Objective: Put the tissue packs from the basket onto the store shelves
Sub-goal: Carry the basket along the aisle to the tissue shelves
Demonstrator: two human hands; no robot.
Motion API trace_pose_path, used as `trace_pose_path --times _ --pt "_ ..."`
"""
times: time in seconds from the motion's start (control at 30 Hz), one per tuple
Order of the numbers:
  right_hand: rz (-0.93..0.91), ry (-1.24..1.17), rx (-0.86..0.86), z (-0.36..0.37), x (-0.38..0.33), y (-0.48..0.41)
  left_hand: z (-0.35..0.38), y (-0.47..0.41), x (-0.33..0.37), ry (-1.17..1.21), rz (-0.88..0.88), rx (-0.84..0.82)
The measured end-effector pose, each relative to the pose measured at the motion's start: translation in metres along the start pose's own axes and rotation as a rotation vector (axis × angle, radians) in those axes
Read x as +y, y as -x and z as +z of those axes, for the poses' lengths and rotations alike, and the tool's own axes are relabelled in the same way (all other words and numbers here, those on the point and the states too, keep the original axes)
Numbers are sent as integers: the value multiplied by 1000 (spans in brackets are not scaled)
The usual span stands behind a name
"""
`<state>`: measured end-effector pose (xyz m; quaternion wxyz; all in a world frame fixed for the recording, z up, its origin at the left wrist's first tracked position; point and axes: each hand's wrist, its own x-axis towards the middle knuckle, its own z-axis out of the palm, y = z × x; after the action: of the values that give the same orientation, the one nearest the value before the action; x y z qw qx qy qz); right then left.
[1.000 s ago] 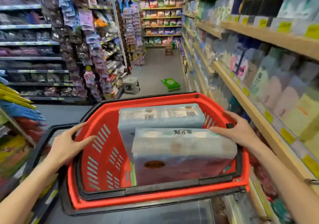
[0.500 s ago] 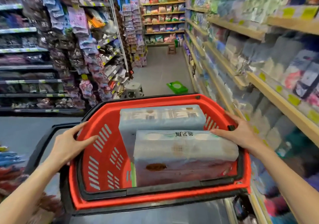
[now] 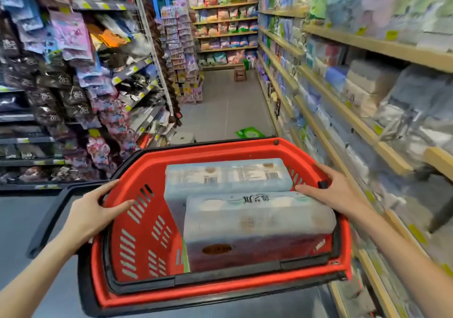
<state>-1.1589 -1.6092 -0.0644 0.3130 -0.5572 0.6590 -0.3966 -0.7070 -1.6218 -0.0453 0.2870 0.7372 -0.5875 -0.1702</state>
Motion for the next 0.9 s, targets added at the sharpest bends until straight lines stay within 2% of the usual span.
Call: trace_pose_path --times 0.33,0.5,0.9 --pt "-85 66 49 46 -32 -228 39 -204 13 28 -43 51" --pt "-42 79 82 89 -32 -325 58 -327 7 -20 36 36" --pt "59 53 302 178 -62 -511 90 -629 15 -82 189 -108"
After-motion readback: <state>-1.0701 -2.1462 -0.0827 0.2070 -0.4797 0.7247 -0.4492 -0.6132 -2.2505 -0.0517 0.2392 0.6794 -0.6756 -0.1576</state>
